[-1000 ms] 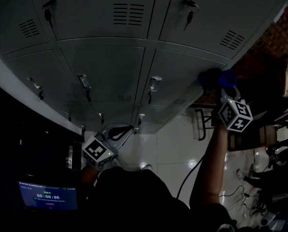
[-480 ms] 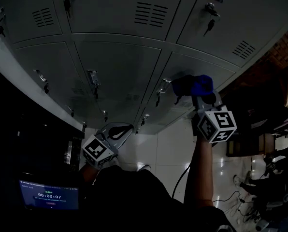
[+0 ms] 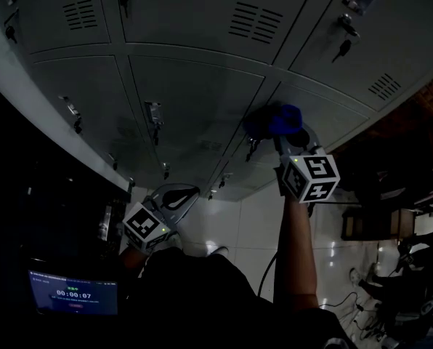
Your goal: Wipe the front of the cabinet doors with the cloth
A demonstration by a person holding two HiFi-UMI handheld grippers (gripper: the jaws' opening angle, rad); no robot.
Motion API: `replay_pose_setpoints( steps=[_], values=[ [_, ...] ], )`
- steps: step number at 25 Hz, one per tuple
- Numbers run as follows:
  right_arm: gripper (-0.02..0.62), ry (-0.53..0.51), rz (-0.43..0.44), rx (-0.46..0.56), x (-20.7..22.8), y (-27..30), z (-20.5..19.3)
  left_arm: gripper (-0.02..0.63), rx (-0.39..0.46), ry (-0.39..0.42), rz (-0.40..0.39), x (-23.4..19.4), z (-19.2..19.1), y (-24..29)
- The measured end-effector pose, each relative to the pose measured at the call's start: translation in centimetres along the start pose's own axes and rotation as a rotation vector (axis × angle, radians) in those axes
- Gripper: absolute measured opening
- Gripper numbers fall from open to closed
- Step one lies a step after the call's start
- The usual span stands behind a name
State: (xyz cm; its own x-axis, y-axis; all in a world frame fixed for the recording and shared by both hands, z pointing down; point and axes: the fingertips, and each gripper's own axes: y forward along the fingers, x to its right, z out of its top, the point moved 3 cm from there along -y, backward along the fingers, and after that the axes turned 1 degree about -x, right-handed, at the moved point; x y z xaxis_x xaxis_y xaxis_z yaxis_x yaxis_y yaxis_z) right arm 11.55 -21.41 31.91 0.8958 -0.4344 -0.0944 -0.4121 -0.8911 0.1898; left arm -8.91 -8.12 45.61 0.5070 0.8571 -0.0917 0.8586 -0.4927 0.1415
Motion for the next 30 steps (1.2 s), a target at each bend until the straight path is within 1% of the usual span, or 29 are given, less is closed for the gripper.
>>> replay_pose_setpoints(
  steps=[4,8,15,23,26,30],
  values=[
    [0.080,0.011,-0.005,-0.001,0.7,-0.1,-0.2,0.006,0.007,-0.003,-0.009,-0.2,0.2,0.3],
    [0.080,0.019,-0.044,-0.008,2.2,-1.1,-0.7,0.006,0.003,0.004,-0.025,-0.1,0.1,1.1],
    [0.080,0.042,-0.149,-0.021,7.2,-4.2,-2.0,0.006,-0.003,0.011,-0.075,1.3,0.3,3.3],
    [0.080,0.073,-0.259,-0.031,13.2,-7.9,-3.5,0.006,0.007,0.025,-0.112,3.2,0.9,5.6],
    [0.080,0.089,-0.287,-0.031,15.0,-8.9,-4.2,0.006,-0.004,0.019,-0.115,3.8,1.0,5.9],
    [0.080,0.095,-0.323,-0.033,16.9,-10.1,-5.1,0.006,-0.018,0.021,-0.095,4.1,0.6,6.1]
  ],
)
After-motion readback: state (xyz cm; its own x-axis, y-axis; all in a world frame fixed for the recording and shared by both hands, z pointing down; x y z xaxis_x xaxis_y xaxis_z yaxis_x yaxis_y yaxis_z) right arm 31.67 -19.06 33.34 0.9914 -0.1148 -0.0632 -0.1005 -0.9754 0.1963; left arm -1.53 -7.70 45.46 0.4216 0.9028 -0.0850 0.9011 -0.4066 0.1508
